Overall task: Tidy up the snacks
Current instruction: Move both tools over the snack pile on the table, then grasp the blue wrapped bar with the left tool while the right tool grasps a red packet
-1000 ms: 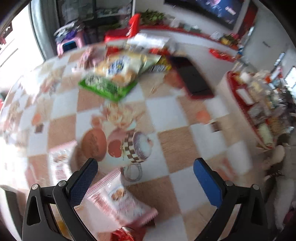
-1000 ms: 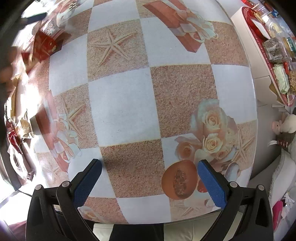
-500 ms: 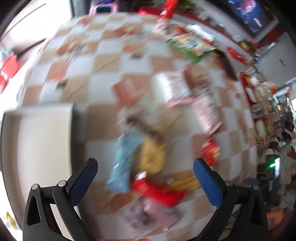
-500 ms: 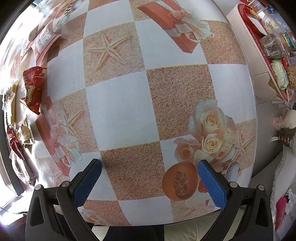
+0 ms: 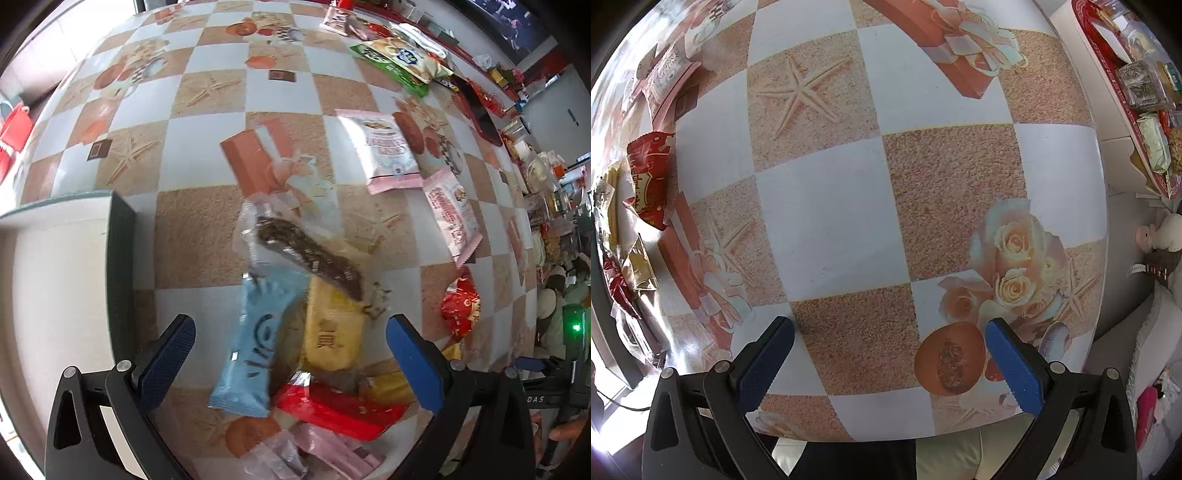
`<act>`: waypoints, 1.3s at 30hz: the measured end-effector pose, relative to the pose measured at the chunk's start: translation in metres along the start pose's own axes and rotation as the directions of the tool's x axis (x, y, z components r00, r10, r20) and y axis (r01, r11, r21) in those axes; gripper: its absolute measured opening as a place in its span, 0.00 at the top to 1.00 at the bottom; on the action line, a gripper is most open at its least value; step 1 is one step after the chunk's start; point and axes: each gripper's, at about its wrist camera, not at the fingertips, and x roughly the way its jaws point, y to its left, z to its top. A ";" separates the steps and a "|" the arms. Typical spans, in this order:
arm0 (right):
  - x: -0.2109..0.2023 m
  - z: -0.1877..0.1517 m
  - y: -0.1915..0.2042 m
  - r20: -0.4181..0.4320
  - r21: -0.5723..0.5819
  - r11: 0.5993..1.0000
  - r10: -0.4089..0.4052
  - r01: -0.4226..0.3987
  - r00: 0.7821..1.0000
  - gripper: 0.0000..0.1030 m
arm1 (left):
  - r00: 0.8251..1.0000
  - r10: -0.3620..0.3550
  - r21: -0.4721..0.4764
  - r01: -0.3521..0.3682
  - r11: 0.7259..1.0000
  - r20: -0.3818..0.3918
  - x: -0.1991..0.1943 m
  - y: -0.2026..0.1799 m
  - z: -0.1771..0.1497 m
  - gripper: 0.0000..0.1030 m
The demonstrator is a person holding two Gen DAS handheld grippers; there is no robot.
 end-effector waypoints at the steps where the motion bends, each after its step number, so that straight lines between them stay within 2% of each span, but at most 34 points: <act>1: -0.001 0.001 0.000 0.004 0.000 1.000 0.000 0.000 1.000 0.00 | 1.000 0.004 -0.003 -0.004 1.000 -0.002 -0.001 0.005 -0.002 0.00; 6: 0.001 -0.019 -0.007 0.030 0.002 1.000 -0.006 0.006 1.000 0.00 | 1.000 0.027 -0.024 -0.027 0.999 -0.009 -0.003 0.027 -0.009 0.00; 13: 0.000 -0.026 -0.009 0.024 0.012 1.000 -0.007 0.006 1.000 0.00 | 0.988 0.148 0.013 -0.147 0.989 -0.038 0.006 0.036 -0.015 0.00; 16: 0.000 -0.026 -0.009 0.030 0.013 1.000 -0.007 0.006 1.000 0.00 | 0.986 0.156 0.028 -0.155 0.987 -0.055 0.013 0.033 -0.015 0.00; 24: 0.000 -0.025 -0.012 0.037 0.022 1.000 -0.001 0.000 0.999 0.00 | 0.985 0.169 0.105 -0.165 0.981 -0.029 0.019 0.011 -0.010 0.00; 28: 0.001 -0.009 -0.010 -0.034 0.047 0.999 0.004 -0.002 0.999 0.00 | 0.985 0.171 0.107 -0.168 0.980 -0.018 0.019 0.008 -0.012 0.00; 30: -0.009 -0.001 -0.001 -0.003 0.080 0.996 0.051 -0.050 0.999 0.00 | 0.985 0.172 0.106 -0.169 0.980 -0.018 0.019 0.008 -0.013 0.00; 33: -0.031 0.015 0.034 0.080 0.046 0.990 0.132 -0.136 0.988 0.00 | 0.985 0.173 0.108 -0.169 0.980 -0.030 0.021 0.007 -0.013 0.00; 37: -0.050 0.037 0.083 0.149 -0.027 0.984 0.180 -0.178 0.972 0.00 | 0.980 0.189 0.112 -0.181 0.977 -0.064 0.025 -0.009 -0.008 0.00; 39: -0.052 0.049 0.101 0.155 -0.031 0.982 0.187 -0.184 0.970 0.00 | 0.978 0.193 0.116 -0.184 0.976 -0.073 0.029 -0.017 -0.003 0.00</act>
